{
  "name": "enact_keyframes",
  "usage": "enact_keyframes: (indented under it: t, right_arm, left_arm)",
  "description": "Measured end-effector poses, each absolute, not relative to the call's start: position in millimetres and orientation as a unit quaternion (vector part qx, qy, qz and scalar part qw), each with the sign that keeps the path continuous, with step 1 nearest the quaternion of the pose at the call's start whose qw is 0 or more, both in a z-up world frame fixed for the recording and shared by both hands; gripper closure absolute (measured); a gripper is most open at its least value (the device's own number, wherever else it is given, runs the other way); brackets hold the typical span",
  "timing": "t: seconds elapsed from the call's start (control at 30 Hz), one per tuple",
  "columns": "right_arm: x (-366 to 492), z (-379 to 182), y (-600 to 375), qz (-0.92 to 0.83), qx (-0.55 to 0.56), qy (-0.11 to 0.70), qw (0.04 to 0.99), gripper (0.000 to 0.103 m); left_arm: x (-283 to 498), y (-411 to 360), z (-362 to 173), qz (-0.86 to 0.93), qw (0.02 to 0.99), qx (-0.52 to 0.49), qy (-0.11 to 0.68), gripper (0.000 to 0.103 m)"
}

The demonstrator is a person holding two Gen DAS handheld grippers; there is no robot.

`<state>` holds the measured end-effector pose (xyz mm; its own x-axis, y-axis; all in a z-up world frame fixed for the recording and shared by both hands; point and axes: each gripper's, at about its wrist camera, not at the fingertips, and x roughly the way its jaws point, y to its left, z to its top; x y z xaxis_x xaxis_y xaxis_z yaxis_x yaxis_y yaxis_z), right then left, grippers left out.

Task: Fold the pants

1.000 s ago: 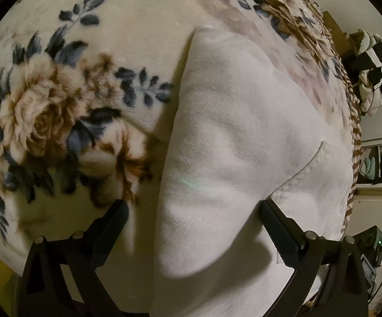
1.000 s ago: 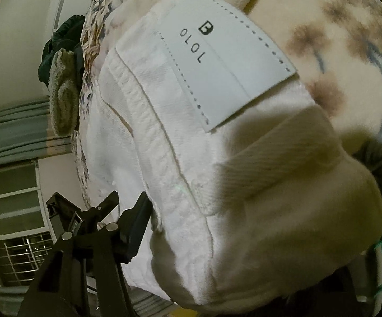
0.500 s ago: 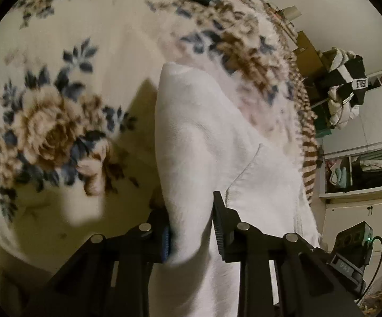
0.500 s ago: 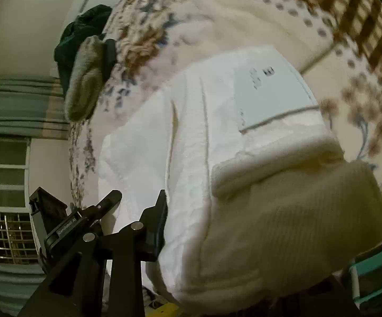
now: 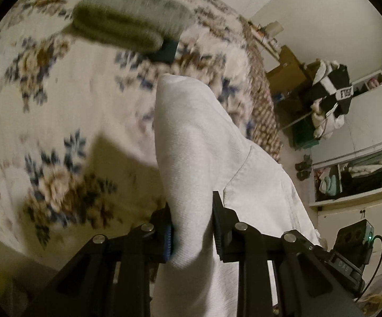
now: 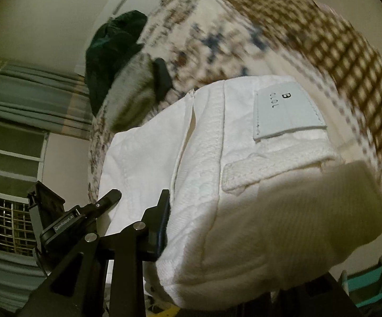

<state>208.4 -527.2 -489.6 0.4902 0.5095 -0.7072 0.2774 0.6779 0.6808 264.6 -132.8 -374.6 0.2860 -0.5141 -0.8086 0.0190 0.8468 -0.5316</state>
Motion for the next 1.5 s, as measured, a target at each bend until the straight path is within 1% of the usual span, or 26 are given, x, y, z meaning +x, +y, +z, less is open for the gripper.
enact_keyframes:
  t: [0.2, 0.33, 0.43, 0.6, 0.73, 0.87, 0.93, 0.97, 1.07, 1.13, 1.17, 1.2, 1.27, 1.3, 1.33, 1.37, 1.43, 1.5]
  right_arm:
    - [302.4, -428.5, -490.6, 0.079, 0.384, 0.468, 0.792, 0.071]
    - [385.4, -409.9, -453.1, 0.077, 0.383, 0.444, 0.806, 0.071]
    - [457.5, -410.9, -423.6, 0.075, 0.389, 0.427, 0.813, 0.071]
    - [577.0, -437.4, -374.8, 0.080, 0.401, 0.406, 0.817, 0.071]
    - [650.8, -474.7, -341.8, 0.087, 0.408, 0.402, 0.815, 0.071]
    - [698.3, -521.5, -315.6, 0.090, 0.404, 0.411, 0.812, 0.072]
    - [711.6, -547.3, -304.0, 0.085, 0.396, 0.425, 0.810, 0.071]
    - [712.7, -554.3, -303.0, 0.085, 0.392, 0.429, 0.809, 0.071]
    - [711.8, -568.4, -299.2, 0.088, 0.376, 0.455, 0.802, 0.060]
    - [708.4, -568.9, -306.1, 0.081, 0.361, 0.471, 0.801, 0.049]
    - [705.6, -567.1, -308.9, 0.074, 0.353, 0.480, 0.799, 0.046]
    - [702.9, -564.6, -313.5, 0.062, 0.342, 0.490, 0.799, 0.039]
    - [694.8, -557.0, -322.2, 0.040, 0.325, 0.500, 0.802, 0.037]
    - [691.4, -552.2, -326.0, 0.024, 0.313, 0.508, 0.802, 0.034]
    - [688.9, -546.7, -328.3, 0.013, 0.301, 0.514, 0.803, 0.029]
    - [686.4, -539.4, -329.7, -0.001, 0.283, 0.520, 0.806, 0.026]
    - [682.7, -520.1, -326.1, -0.033, 0.228, 0.530, 0.816, 0.010]
    - [676.7, -497.5, -317.1, -0.068, 0.160, 0.531, 0.830, 0.003]
  left_arm:
    - [353.0, -104.0, -328.1, -0.185, 0.791, -0.220, 0.540, 0.082]
    - [446.1, -72.0, -310.8, -0.198, 0.800, -0.222, 0.521, 0.082]
    - [512.5, -47.4, -308.8, -0.205, 0.806, -0.220, 0.511, 0.082]
    - [615.1, -10.7, -325.4, -0.207, 0.812, -0.214, 0.503, 0.082]
    - [683.3, 22.3, -366.1, -0.200, 0.809, -0.217, 0.509, 0.082]
    - [721.5, 45.4, -405.5, -0.189, 0.806, -0.205, 0.523, 0.081]
    - [736.7, 55.8, -427.4, -0.184, 0.793, -0.206, 0.544, 0.078]
    - [741.6, 61.0, -437.8, -0.181, 0.786, -0.207, 0.554, 0.073]
    - [737.4, 66.7, -442.7, -0.180, 0.788, -0.195, 0.556, 0.061]
    - [728.5, 66.9, -437.1, -0.163, 0.800, -0.161, 0.554, 0.036]
    - [721.3, 66.3, -433.9, -0.145, 0.805, -0.143, 0.557, 0.031]
    - [715.8, 67.5, -430.9, -0.137, 0.808, -0.137, 0.557, 0.028]
    - [704.9, 70.2, -425.6, -0.113, 0.817, -0.117, 0.553, 0.022]
    - [700.0, 68.9, -423.2, -0.100, 0.819, -0.102, 0.555, 0.014]
    - [694.9, 66.9, -420.8, -0.086, 0.821, -0.086, 0.558, 0.010]
    - [691.8, 65.9, -419.8, -0.076, 0.822, -0.075, 0.560, 0.009]
    - [679.8, 58.1, -412.7, -0.057, 0.824, -0.042, 0.562, 0.009]
    - [666.3, 45.8, -401.1, -0.039, 0.829, -0.006, 0.558, 0.009]
